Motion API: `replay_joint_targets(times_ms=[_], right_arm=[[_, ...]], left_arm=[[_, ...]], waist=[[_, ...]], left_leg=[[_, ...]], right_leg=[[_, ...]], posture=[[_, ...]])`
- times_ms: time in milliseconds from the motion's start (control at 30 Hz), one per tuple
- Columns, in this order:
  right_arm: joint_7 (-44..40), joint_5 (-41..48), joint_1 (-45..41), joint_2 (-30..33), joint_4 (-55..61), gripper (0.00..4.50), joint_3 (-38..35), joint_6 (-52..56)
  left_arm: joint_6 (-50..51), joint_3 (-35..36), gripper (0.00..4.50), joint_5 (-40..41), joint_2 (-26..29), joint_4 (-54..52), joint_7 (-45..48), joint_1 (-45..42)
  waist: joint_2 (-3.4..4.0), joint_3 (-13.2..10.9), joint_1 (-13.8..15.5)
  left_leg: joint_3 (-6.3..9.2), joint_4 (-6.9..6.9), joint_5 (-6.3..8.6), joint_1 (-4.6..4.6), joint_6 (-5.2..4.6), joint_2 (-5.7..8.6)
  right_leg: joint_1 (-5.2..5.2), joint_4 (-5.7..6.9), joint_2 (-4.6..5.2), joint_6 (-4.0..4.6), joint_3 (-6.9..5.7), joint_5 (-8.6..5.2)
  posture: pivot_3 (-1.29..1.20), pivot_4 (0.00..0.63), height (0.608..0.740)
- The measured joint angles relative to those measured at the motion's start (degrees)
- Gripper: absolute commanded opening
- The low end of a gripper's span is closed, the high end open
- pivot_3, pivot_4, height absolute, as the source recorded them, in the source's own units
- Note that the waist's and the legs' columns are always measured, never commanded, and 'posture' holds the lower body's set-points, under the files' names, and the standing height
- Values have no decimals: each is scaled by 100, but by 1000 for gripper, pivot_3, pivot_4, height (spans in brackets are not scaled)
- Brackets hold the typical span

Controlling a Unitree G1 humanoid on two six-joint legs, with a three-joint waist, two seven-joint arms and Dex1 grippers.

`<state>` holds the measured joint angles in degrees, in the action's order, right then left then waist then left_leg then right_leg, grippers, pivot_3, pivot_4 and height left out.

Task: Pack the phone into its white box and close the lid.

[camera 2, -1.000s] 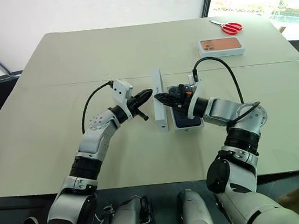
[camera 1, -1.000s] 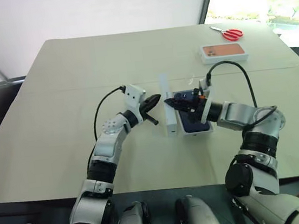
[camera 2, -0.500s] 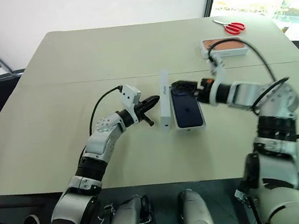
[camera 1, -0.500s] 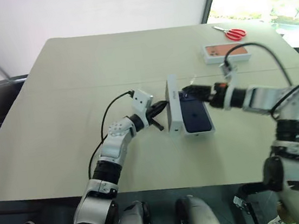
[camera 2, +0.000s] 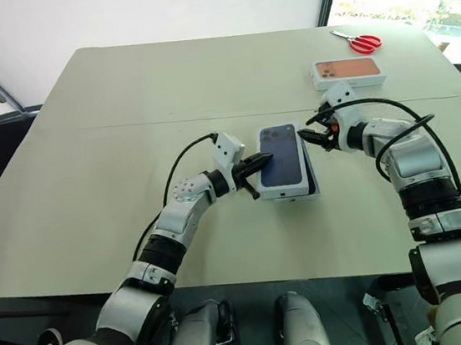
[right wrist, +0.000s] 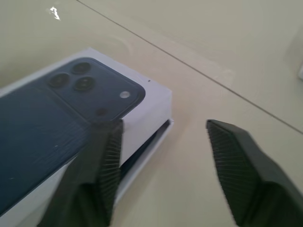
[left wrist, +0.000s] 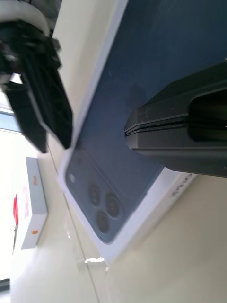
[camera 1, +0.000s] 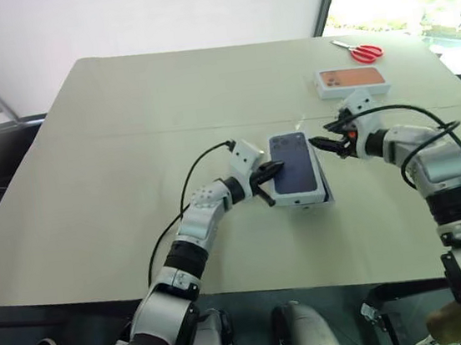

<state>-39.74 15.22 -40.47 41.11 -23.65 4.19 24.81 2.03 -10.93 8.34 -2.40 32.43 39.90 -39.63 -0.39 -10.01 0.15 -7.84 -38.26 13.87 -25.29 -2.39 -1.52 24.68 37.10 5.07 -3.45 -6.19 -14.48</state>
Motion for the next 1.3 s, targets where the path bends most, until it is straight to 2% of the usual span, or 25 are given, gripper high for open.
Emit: replay_joint_targets(times_ms=[100, 133, 333, 567, 667, 867, 1133, 1300], right_arm=[[16, -310, -19, 0, -223, 66, -17, -396], [26, -438, -18, 2, -305, 24, -11, -560], [30, -854, -15, 2, -427, 24, -13, -983], [-365, -1094, 316, 41, -127, 24, 35, -1217], [-620, -1128, 545, 51, 129, 24, 90, -1232], [-1072, -1212, 827, 269, 630, 24, 159, -1223], [-1606, -1053, 1184, 586, 1473, 24, 114, -793], [-1678, -1056, 1251, 687, 1568, 24, 112, -752]], left_arm=[[45, 48, 0, 6, 126, -41, 21, 7], [105, 105, 0, 36, 192, -134, 28, 17], [339, 383, 0, 144, 665, -557, 47, 119], [583, 408, 0, -131, 1056, -191, -141, 130], [684, 320, 0, -238, 966, 3, -159, 39], [748, 192, 0, -313, 449, 389, -160, -245], [750, 101, 0, -388, 291, 436, -149, -292], [787, 147, 0, -373, 207, 379, -139, -292]], waist=[[0, 0, -7], [0, 0, -13], [1, 0, -71], [1, 0, -67], [1, 0, -48], [1, 0, 33], [0, 0, 59], [-1, 0, 54]], left_leg=[[0, 1, -2, 1, 4, -4], [0, 1, -3, 1, 5, -5], [1, 1, -5, 1, 9, -5], [1, 1, -5, 2, 9, -3], [2, 0, -5, 2, 9, -2], [2, -3, -5, 4, 8, -1], [6, -5, -4, 5, 7, -1], [7, -5, -4, 5, 7, -1]], right_leg=[[1, 1, -2, 1, 0, 0], [1, 1, -2, 1, 0, 0], [1, 3, -2, 1, 0, 0], [-3, 3, -3, 0, -1, 0], [-3, 4, -3, 0, -3, 0], [-5, 4, -1, 0, -3, 0], [-6, 3, 3, 1, -3, 0], [-6, 4, 3, 1, -3, 0]], posture=[[0, 150, 740], [0, 150, 740], [0, 150, 740], [0, 150, 740], [0, 150, 740], [0, 150, 740], [0, 150, 740], [0, 150, 740]])
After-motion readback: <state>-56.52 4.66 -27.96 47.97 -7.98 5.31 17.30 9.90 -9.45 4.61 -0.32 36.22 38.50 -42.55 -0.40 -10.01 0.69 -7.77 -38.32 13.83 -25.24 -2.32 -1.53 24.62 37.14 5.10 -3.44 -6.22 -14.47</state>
